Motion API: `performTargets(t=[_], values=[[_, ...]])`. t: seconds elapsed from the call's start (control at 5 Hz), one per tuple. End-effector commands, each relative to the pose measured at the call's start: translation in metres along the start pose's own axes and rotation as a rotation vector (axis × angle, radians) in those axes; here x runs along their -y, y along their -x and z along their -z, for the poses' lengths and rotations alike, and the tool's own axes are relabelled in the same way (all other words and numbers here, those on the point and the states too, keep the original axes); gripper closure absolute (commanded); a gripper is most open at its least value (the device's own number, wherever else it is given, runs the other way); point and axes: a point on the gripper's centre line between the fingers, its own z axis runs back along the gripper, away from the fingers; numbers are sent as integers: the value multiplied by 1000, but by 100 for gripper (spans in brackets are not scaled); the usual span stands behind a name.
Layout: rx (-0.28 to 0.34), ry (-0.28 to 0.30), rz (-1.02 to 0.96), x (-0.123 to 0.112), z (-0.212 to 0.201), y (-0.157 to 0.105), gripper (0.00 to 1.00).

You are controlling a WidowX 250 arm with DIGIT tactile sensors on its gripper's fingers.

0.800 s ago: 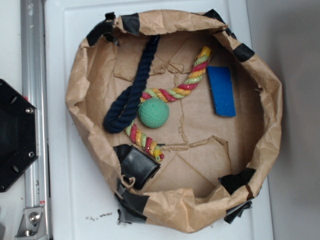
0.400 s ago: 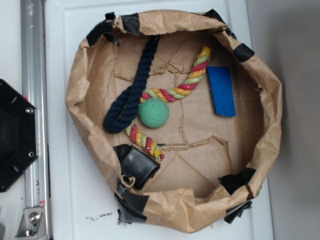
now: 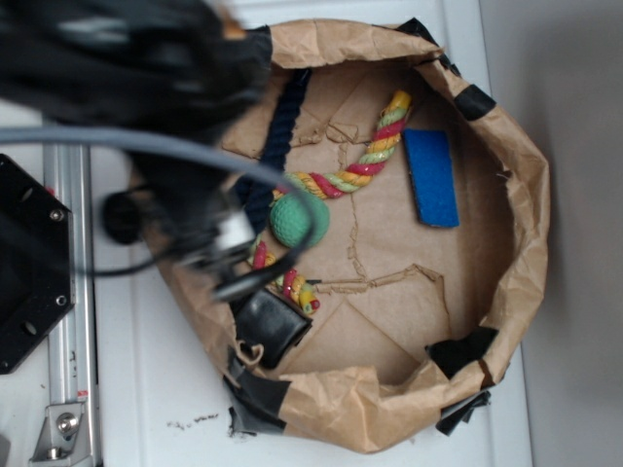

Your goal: Grab the blue rope.

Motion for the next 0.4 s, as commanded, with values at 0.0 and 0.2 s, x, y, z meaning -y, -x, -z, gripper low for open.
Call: performTargets(t=[0.0, 0.2], values=[[-168, 4, -97, 8, 96, -7, 0], [-249, 22, 32, 32, 125, 11, 0]])
